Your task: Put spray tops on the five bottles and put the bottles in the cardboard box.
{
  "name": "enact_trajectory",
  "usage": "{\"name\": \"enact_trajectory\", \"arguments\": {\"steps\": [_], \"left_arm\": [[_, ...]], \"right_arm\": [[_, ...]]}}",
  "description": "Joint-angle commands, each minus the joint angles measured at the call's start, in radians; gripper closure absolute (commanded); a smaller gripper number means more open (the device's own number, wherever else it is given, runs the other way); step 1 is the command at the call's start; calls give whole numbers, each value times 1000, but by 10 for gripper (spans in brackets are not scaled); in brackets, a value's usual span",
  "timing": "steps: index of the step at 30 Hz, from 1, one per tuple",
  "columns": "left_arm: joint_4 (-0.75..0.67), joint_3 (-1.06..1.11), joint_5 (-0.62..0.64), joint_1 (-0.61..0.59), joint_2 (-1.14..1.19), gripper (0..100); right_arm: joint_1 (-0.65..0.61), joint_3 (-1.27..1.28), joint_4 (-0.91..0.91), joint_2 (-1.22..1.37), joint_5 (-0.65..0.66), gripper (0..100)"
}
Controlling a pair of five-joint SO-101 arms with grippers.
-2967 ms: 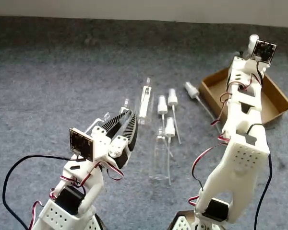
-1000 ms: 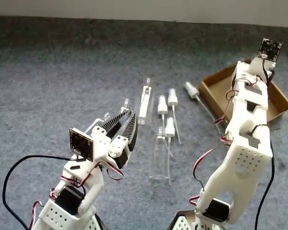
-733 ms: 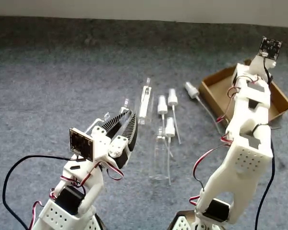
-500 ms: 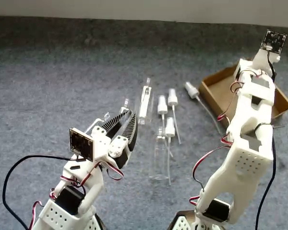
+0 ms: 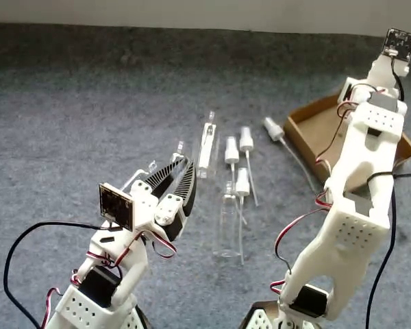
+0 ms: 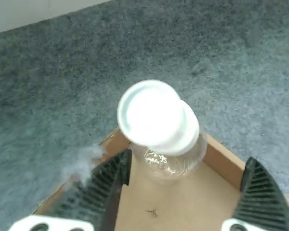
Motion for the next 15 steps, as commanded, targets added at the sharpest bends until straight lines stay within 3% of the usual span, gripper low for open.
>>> {"name": "enact_trajectory", "arguments": {"steps": [1,7,15], "left_arm": [[2,21,3,-16,-8,993],[2,21,3,-21,-10,993],[-3,15,8,-113,-10,993]], "right_arm": [[-8,-119,99,-85,11,679],[-31,-234,260,-85,12,679],[-61,-447,585,-84,12,679]]}}
